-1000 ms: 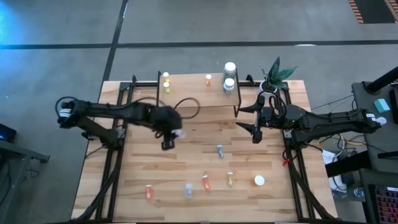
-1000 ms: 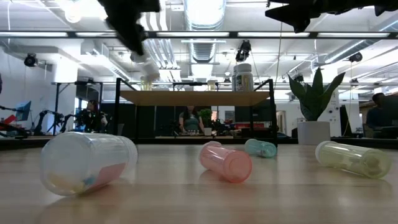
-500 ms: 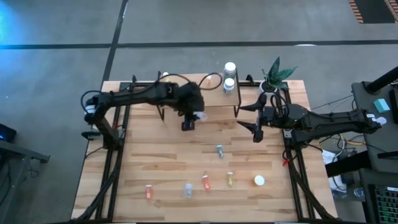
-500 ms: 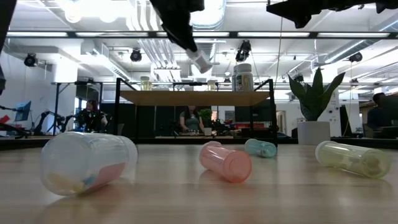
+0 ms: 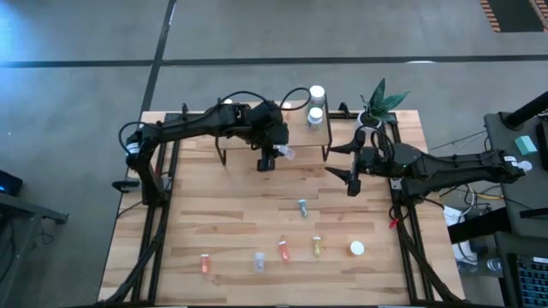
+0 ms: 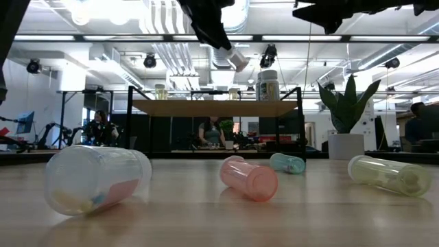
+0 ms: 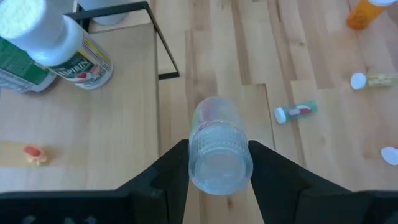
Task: Pick and place medicine bottles onto shelf by color
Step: Put the transparent pill bottle on the shelf
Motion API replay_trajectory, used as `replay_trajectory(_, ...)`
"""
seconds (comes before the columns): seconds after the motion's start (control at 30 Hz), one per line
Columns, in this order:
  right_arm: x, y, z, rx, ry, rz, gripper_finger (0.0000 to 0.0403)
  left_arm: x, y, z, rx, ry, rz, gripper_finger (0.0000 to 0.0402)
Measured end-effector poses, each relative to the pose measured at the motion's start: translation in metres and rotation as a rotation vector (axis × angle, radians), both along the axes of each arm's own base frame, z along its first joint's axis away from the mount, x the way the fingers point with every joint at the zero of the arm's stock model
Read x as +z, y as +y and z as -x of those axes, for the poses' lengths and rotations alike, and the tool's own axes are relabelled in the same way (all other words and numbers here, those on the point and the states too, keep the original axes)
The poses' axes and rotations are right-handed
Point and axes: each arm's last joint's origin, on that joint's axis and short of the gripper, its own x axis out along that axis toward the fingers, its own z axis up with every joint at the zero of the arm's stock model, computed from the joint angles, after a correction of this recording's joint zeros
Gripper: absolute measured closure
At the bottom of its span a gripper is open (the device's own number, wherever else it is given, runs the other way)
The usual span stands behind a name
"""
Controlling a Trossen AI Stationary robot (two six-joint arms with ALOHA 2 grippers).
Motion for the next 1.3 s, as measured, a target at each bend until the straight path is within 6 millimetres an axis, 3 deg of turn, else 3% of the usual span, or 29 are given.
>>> replay_trajectory(0.23,-0.001,-0.003,-0.018,-0.011,0.036,-0.037,0.0135,0.0,-0.013,0.0,-0.025,0.015,0.032,0.0271)
replay_trajectory(0.5,-0.009,-0.007,-0.061,-0.018,0.149,-0.042,0.0135,-0.001,-0.028,-0.003,-0.07,0.016,0.038,0.0271)
replay_trajectory(0.8,-0.023,-0.027,-0.103,0.051,0.239,-0.134,0.0135,-0.001,-0.037,-0.004,-0.095,0.017,0.039,0.0271)
replay_trajectory(1.13,-0.034,-0.032,-0.13,0.117,0.369,-0.182,0.0137,-0.002,-0.038,-0.004,-0.097,0.02,0.04,0.0271)
replay_trajectory(1.3,-0.032,-0.033,-0.135,0.12,0.387,-0.165,0.0161,-0.003,-0.038,-0.002,-0.096,0.045,0.044,0.0271)
